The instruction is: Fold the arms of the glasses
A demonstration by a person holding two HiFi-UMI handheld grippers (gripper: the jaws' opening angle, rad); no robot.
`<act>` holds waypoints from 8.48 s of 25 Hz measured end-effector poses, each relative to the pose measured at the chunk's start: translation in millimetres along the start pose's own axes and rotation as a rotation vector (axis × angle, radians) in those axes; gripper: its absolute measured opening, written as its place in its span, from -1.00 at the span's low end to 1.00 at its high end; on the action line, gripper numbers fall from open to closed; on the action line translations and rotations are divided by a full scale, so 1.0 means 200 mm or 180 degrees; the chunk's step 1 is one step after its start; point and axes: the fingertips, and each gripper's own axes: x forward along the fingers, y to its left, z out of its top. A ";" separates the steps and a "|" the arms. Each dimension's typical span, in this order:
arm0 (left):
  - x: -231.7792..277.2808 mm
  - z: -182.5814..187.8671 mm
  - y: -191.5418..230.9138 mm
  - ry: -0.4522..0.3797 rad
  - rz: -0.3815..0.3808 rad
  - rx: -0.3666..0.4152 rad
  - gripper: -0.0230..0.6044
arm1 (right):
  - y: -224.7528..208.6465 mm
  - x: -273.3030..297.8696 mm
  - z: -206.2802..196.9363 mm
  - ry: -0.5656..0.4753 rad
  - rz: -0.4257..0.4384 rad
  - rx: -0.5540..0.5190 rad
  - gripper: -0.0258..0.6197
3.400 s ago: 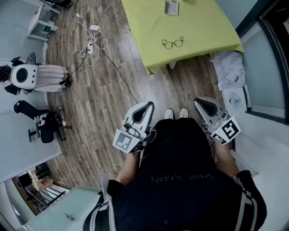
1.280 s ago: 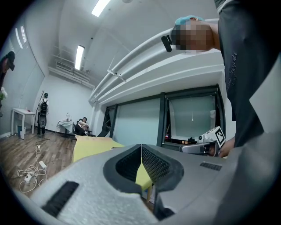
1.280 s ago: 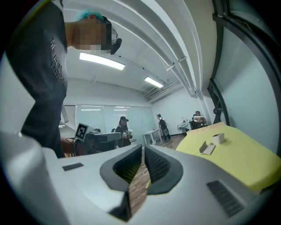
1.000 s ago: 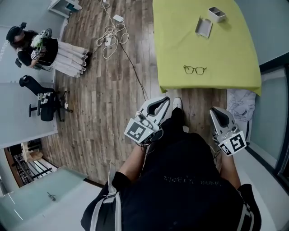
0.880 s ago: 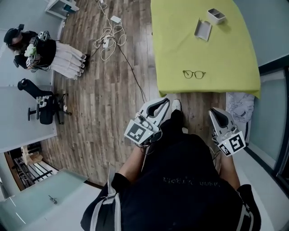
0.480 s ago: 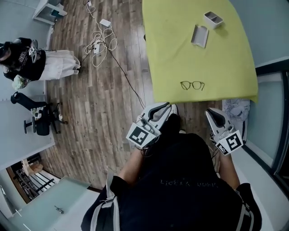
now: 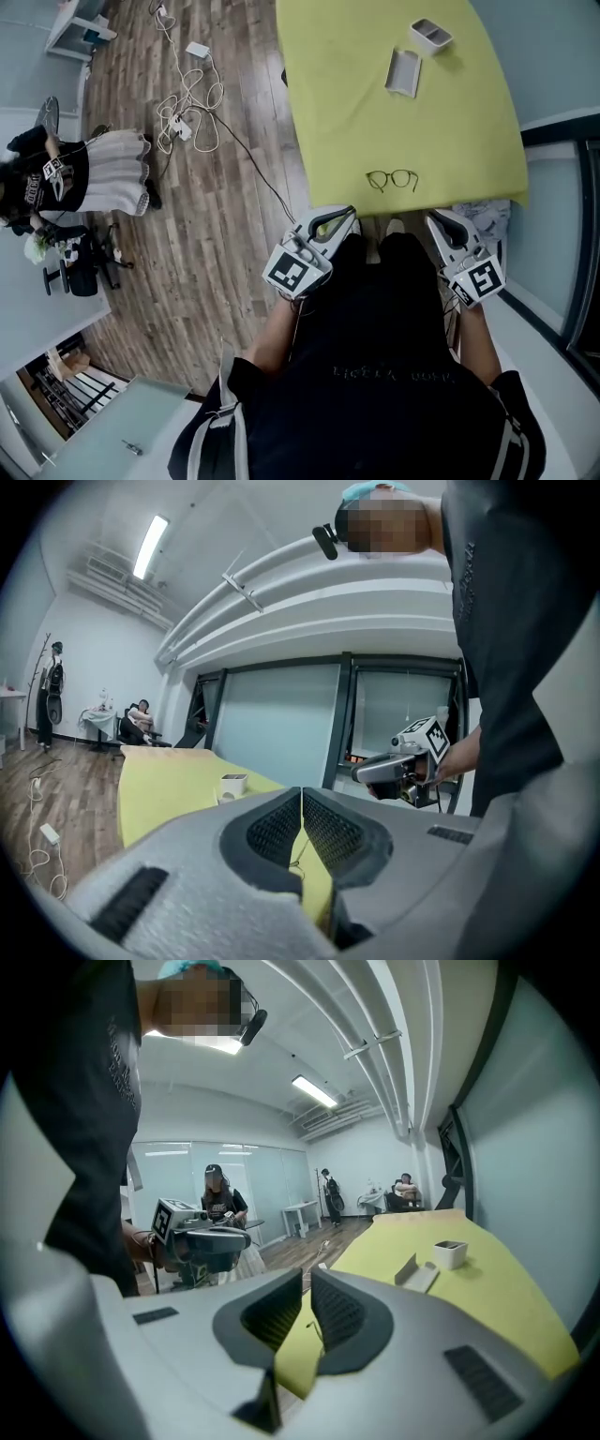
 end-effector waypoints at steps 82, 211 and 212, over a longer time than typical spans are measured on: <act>0.17 -0.47 0.16 0.0684 0.0635 -0.0154 -0.87 | -0.20 0.81 -1.16 0.2460 0.2203 -0.2302 -0.80; 0.12 -0.51 0.17 0.0450 0.0754 -0.0510 -0.87 | -0.42 0.55 -1.21 0.2676 0.0946 -0.0958 -0.78; 0.12 -0.51 0.17 0.0452 0.0761 -0.0514 -0.87 | -0.42 0.55 -1.22 0.2687 0.0956 -0.0963 -0.79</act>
